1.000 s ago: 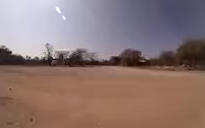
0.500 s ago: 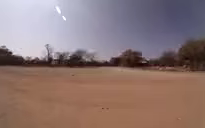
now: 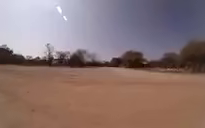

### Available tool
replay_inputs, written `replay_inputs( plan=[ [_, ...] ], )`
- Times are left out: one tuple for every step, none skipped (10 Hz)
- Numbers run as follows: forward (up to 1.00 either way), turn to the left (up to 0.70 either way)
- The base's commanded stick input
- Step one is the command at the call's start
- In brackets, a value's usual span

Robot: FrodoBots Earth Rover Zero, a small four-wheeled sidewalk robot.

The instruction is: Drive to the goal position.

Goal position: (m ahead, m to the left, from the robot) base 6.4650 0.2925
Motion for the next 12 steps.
replay_inputs(
  plan=[
    [1.0, -0.19],
    [1.0, -0.19],
    [1.0, -0.19],
    [1.0, -0.19],
    [1.0, -0.19],
    [1.0, -0.19],
    [1.0, -0.04],
    [1.0, -0.03],
    [1.0, -0.02],
    [1.0, 0.0],
    [1.0, 0.0],
    [1.0, 0.0]
  ],
)
